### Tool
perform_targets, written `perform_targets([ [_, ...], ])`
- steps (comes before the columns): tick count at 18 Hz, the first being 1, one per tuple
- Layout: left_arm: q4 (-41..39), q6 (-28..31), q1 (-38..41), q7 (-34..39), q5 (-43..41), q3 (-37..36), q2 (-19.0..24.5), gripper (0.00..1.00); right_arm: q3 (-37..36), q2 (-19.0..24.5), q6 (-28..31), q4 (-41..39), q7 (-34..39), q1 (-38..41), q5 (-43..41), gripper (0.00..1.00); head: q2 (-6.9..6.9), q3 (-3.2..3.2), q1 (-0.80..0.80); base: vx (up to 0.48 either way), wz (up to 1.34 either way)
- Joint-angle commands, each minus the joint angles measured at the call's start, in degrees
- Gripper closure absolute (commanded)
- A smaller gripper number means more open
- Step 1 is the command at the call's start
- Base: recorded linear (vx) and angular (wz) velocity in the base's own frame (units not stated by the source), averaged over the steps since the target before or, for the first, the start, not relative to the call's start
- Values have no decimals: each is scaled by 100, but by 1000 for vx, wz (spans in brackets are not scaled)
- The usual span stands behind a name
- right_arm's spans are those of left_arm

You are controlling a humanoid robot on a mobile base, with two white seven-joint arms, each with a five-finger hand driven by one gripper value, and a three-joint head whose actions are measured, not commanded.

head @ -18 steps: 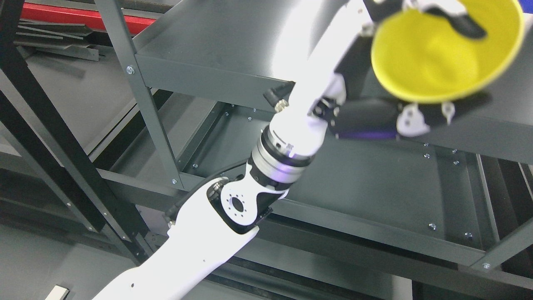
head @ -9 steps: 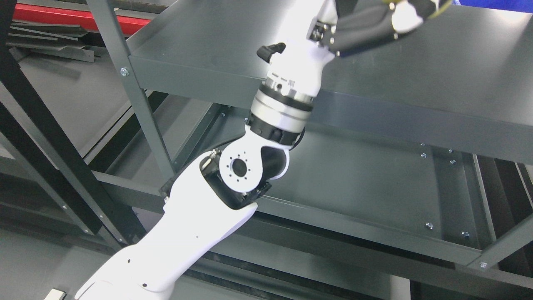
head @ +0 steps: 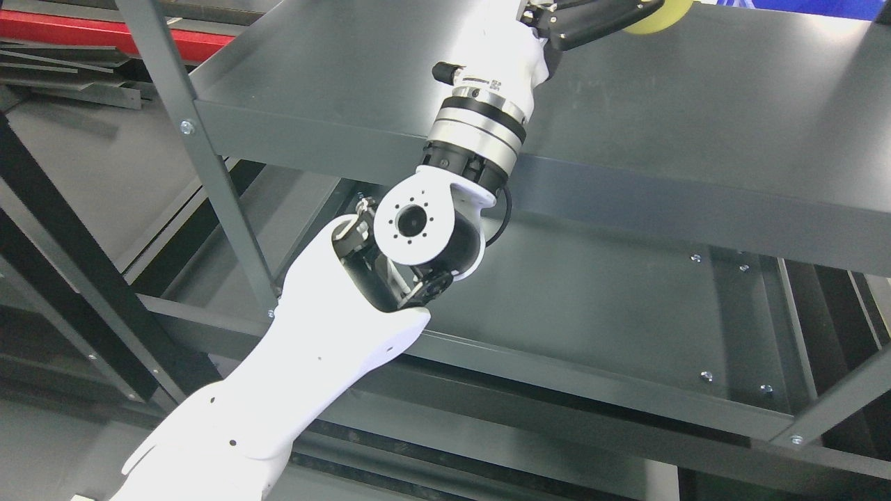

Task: Place yellow IKEA cup on middle right shelf
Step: 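Lower the cup onto the shelf surface and release it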

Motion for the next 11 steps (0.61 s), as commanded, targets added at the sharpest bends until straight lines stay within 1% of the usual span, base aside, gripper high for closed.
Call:
perform_targets([
  [1,685,180,-438,37,885,52,99,100,97,-100,5,0,-4,79,-141,1,0,0,0,16,-105],
  [6,1045,223,-676,125,1175,52,99,99,97,-100,5,0,-4,79,-141,1,-1,0,0,18,-86],
  [9,1300,583,-747,230,1640,52,99,99,97,-100,5,0,-4,79,-141,1,-1,0,0,8,-1],
  [11,1310,829,-808,371,1860,43,99,100,97,-100,5,-8,-4,79,-141,1,-1,0,0,0,0],
])
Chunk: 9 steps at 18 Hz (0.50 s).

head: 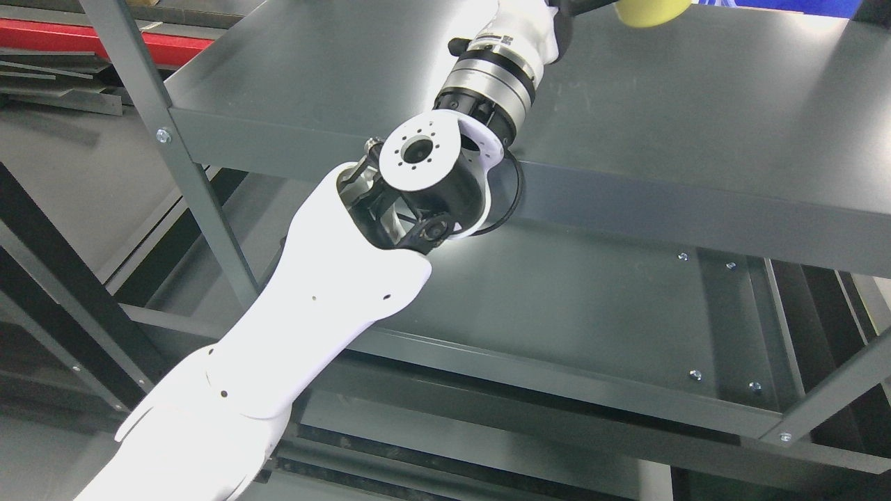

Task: Place yellow IKEA cup on middle right shelf
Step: 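Lower the cup onto the shelf surface and release it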

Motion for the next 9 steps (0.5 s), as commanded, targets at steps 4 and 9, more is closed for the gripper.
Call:
perform_targets([
  [4,622,577,-232,178,711,-236,100,95,97,-100,5,0,-5,79,-141,1,0,0,0,0,0],
  [9,491,586,-232,152,588,-360,100,44,97,-100,5,0,-5,79,-141,1,0,0,0,0,0],
])
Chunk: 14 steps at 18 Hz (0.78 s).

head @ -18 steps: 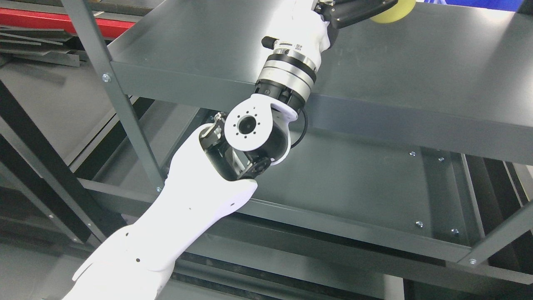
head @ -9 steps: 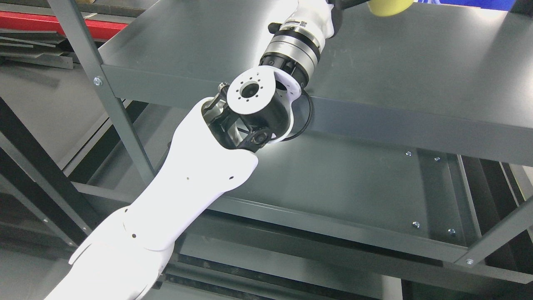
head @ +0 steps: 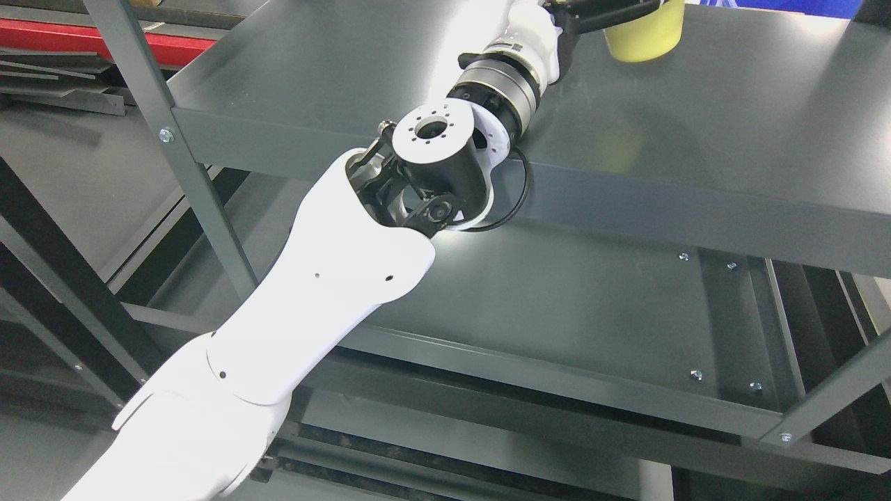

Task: Place yellow IKEA cup on middle right shelf
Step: 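Lower the cup onto the shelf surface and release it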

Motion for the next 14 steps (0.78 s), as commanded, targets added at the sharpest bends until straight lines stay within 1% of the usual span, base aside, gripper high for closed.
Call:
perform_targets([
  [1,135,32,-38,-12,8,-217,100,36,97,-100,5,0,-4,79,-141,1,0,0,0,0,0],
  [2,83,32,-38,-12,-45,-217,100,27,97,-100,5,0,-4,79,-141,1,0,0,0,0,0],
  [3,48,32,-38,-12,-89,-217,100,21,97,-100,5,0,-4,79,-141,1,0,0,0,0,0],
  [6,-67,23,-38,-12,-133,-217,100,11,97,-100,5,0,-4,79,-141,1,0,0,0,0,0],
  [9,-67,14,-38,-12,-308,-208,100,4,97,-100,5,0,-4,79,-141,1,0,0,0,0,0],
  [14,-259,-12,-30,-21,-564,-112,100,2,97,-100,5,0,-4,79,-141,1,0,0,0,0,0],
])
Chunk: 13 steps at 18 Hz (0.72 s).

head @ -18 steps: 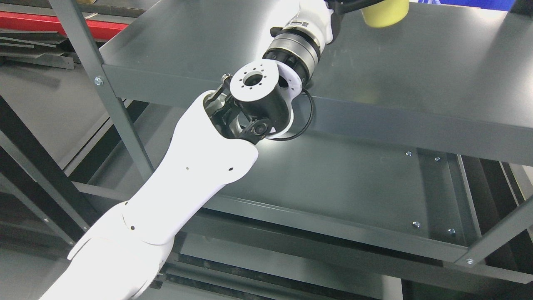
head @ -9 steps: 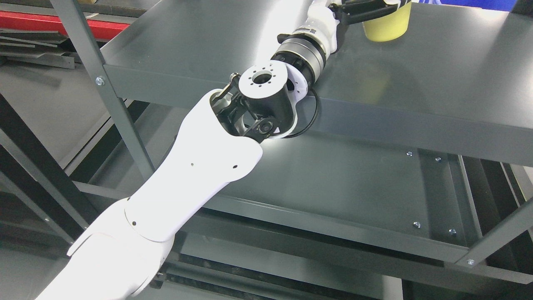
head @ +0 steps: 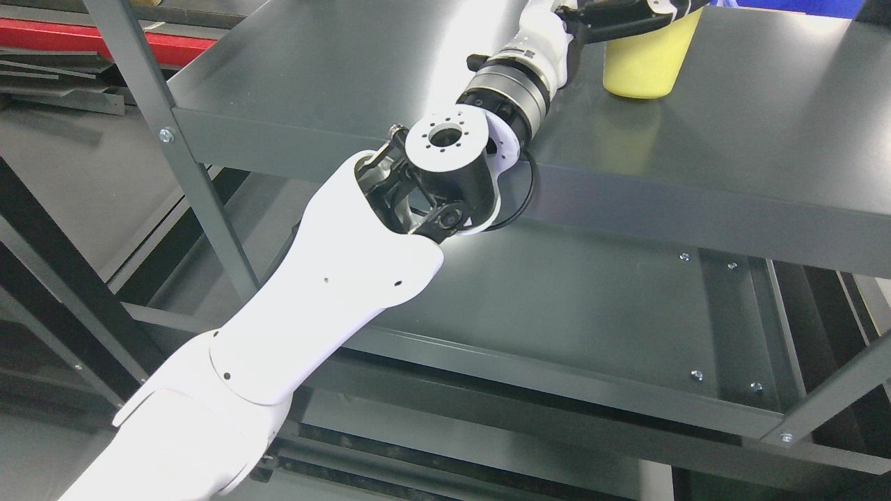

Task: Place yellow IKEA cup on middle right shelf
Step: 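Lower the cup onto the shelf surface and release it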

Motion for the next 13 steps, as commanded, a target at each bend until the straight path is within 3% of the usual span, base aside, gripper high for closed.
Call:
perform_targets([
  [1,-309,-50,11,-1,-194,101,100,2,97,-100,5,0,-4,79,-141,1,0,0,0,0,0],
  [7,-495,-111,108,-36,-237,479,100,1,97,-100,5,0,-4,79,-141,1,0,0,0,-1,-7],
  [13,-582,-568,301,-97,-888,760,100,1,97,-100,5,0,-4,79,-141,1,0,0,0,-1,-4],
])
